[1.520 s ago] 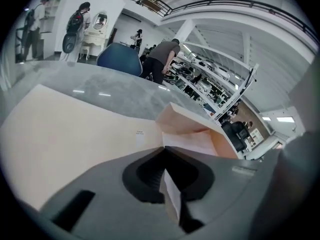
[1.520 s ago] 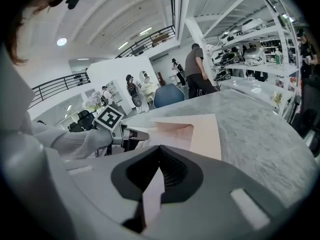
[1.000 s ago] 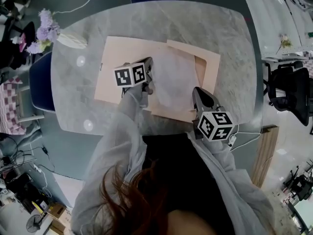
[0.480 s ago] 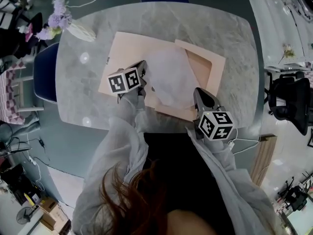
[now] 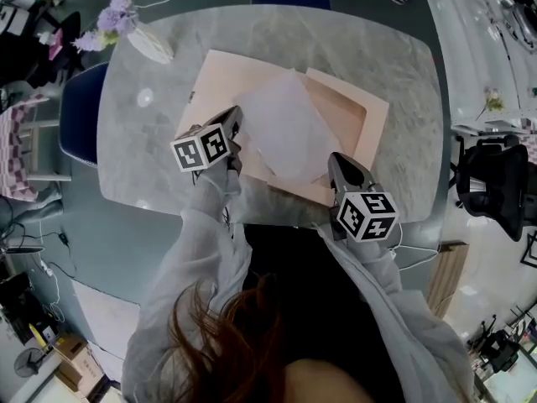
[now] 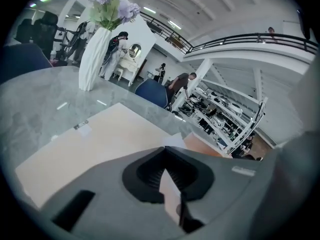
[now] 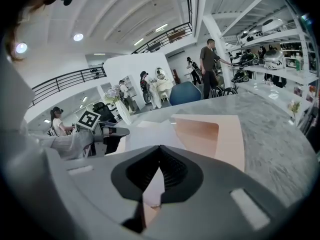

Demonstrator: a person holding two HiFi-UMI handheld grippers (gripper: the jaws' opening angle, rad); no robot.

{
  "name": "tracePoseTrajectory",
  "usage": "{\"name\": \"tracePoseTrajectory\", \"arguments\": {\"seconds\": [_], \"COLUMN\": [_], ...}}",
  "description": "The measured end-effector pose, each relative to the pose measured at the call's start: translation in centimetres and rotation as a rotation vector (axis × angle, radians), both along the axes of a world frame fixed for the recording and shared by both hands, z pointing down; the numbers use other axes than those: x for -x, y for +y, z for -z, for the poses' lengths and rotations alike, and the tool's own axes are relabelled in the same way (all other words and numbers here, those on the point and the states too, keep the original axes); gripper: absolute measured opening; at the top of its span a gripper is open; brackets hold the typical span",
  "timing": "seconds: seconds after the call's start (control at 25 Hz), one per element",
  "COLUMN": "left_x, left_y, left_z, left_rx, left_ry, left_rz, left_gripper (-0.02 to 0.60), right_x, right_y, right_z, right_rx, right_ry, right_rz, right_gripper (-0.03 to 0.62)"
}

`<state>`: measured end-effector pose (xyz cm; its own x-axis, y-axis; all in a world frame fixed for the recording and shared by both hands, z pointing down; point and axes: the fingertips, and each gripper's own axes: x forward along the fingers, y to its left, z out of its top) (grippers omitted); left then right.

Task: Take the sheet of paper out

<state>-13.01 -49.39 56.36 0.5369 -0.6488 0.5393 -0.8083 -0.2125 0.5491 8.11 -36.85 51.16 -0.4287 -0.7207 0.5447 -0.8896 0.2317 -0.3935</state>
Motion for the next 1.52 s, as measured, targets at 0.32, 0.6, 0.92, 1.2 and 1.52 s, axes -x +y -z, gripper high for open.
{"name": "tracePoseTrajectory", "arguments": {"seconds": [0.32,0.6,0.92,1.2,1.52], "left_x": [0.2,-0.1,0.2,0.3,0.3], "left_y": [1.1,2.9,5.5,8.5,13.3], "left_z": [3.7,7.3,11.0,14.3,16.5], "left_rx": [-0.115,-0.217,-0.304,-0.39,-0.461], "left_ry": [0.025,0.016,0.03,0.023,0.012], "left_rz": [0.019,0.024,0.043,0.048,0.039], "left_gripper": [0.009,0.008,0.009,0.008,0.008], "right_x": [0.1,-0.2,-0.7,-0.6,-0.7], "right_y": [1.1,2.5,4.1,5.9,9.5], "right_z": [0.5,1.2,2.3,3.0,4.3], "right_rx": [-0.018,-0.037,-0.069,-0.105,-0.151], "right_ry": [0.0,0.001,0.003,-0.003,-0.008], "right_rz": [0.005,0.01,0.011,0.027,0.027], "right_gripper": [0.008,0.008,0.008,0.008,0.008]}}
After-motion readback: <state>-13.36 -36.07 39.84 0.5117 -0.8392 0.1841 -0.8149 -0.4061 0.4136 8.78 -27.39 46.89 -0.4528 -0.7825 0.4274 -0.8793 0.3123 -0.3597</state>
